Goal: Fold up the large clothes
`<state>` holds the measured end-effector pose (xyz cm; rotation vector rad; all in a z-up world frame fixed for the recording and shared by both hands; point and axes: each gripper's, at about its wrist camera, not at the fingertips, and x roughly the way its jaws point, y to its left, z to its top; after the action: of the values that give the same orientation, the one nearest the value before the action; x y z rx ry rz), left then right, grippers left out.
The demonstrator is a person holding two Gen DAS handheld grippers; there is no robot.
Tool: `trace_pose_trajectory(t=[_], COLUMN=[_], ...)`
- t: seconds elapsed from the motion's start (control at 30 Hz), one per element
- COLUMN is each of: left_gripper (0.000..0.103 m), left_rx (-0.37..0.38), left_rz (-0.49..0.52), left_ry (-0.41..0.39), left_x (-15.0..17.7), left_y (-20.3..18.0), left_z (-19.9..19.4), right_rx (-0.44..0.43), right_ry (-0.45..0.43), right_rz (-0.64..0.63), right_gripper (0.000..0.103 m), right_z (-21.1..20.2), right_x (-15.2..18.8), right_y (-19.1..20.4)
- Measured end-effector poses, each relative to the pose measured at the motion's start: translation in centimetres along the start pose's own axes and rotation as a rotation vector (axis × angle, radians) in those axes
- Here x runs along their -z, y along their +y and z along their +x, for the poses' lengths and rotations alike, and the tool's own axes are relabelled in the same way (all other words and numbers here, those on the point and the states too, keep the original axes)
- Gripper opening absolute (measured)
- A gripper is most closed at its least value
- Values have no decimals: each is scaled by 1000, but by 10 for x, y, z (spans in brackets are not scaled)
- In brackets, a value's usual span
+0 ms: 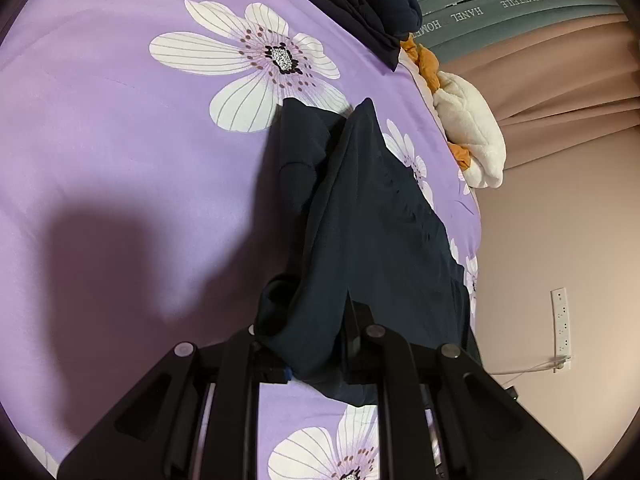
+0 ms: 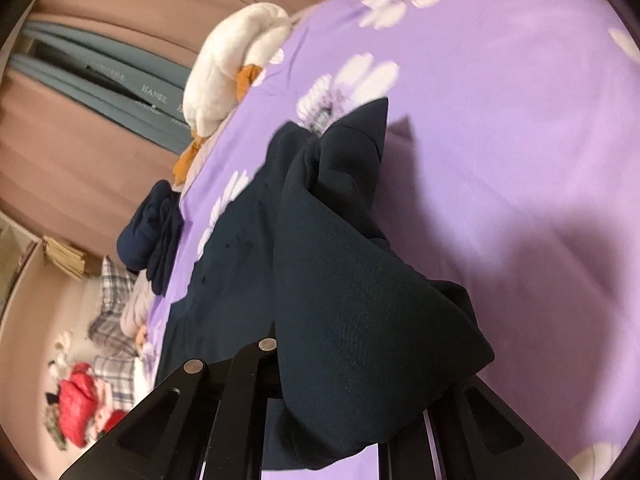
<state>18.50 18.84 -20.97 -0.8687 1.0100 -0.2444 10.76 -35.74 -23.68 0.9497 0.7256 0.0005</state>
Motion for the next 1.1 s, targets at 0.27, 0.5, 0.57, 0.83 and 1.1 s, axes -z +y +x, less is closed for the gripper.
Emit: trace_pose_trajectory(t=[0.27,0.5,0.57,0.83,1.1], left_gripper=[15,30,41,62,72], left_rx=[-19,-157,-233,-453,-496], left_rz=[41,100,134,376,587], left_ry=[18,9,-16,-152,-229], left_x=[13,20,23,41,64], left_y=[-5,-5,-6,-27,-57], left_z=[-5,-1,-5,-33,-37], right_rx=[-6,8,21,166,415], right_ry=[4,46,50,2,-129], right_rz=[36,48,42,-87,-310], right_gripper=[13,17,27,49,60], right_z=[-4,-2,-5,-28,-49], right_x=[5,0,0,5,17], right_y=[-6,-6,-8,-6,20])
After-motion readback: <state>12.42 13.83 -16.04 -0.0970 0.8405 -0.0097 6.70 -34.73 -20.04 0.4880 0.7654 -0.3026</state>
